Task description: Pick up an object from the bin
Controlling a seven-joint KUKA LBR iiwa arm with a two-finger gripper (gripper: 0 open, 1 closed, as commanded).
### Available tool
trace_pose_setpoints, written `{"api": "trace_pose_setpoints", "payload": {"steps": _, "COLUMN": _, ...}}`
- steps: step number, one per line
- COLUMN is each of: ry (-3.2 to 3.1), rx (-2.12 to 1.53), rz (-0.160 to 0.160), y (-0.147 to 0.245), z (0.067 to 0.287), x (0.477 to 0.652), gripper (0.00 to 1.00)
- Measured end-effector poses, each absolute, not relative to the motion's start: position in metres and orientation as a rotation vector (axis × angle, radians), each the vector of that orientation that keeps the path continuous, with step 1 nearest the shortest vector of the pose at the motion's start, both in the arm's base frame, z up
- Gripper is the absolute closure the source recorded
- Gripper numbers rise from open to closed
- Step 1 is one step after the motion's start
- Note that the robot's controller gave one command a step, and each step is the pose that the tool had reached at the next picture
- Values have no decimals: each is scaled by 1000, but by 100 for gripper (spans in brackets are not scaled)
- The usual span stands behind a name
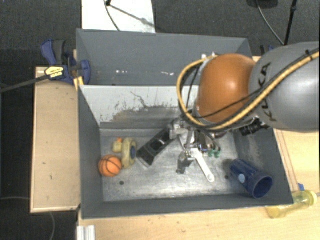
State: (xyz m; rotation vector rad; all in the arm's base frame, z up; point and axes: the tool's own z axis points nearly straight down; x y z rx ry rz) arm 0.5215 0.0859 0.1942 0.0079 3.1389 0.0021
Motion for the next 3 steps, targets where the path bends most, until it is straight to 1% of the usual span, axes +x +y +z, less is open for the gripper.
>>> {"api": "trace_pose_setpoints", "payload": {"steps": 1, "ry": 3131, "rx": -119, "rz": 2, "y": 88, "z": 158, "x": 537, "gripper": 0}}
{"api": "trace_pose_setpoints", "payload": {"steps": 2, "ry": 3062, "rx": -483, "rz": 7, "y": 102, "z": 95, "x": 605, "gripper": 100}}
{"api": "trace_pose_setpoints", "payload": {"steps": 3, "ry": 3062, "rx": -481, "rz": 7, "y": 102, "z": 95, "x": 605, "gripper": 100}}
